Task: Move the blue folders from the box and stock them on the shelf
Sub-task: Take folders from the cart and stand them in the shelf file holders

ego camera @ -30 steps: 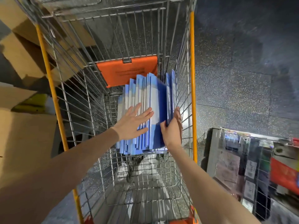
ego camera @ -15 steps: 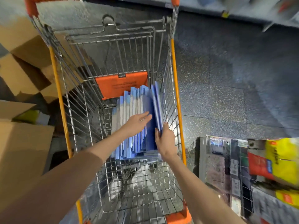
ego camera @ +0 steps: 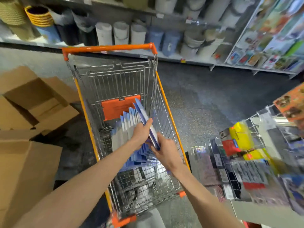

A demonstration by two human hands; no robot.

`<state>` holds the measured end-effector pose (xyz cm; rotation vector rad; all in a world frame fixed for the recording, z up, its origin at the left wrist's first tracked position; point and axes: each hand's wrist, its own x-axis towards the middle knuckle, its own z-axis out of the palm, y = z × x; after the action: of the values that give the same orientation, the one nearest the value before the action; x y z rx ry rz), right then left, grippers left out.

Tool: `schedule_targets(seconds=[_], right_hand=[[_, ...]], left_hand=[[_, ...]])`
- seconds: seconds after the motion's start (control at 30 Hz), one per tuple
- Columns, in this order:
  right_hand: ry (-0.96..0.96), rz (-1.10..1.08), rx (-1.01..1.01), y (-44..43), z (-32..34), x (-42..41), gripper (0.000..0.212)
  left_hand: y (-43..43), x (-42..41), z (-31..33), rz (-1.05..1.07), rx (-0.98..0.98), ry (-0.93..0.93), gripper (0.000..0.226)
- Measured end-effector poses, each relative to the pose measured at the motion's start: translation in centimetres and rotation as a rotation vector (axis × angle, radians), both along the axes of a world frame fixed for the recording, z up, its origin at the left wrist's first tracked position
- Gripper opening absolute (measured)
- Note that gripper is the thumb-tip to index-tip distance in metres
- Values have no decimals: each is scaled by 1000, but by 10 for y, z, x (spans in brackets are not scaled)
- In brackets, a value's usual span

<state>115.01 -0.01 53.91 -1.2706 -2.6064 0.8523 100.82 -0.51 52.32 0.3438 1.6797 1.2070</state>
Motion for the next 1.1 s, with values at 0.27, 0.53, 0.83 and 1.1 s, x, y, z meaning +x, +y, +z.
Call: schedule_targets(seconds=[0.27,0.53,0.83,1.1], right_hand=[[376,-238,-227,-60,49,33,36],[671,-469,-417,-53,125,53,62],[932,-478,-450,-50,178,166,85],[893,-411,-384,-53,209,229,90]], left_hand=[[-78,19,45,-105,268,237,20],[-106,60,109,-287,352,215,42],[-116,167,175,-424,372,136,33],[-117,220,207,-471,430,111,32]])
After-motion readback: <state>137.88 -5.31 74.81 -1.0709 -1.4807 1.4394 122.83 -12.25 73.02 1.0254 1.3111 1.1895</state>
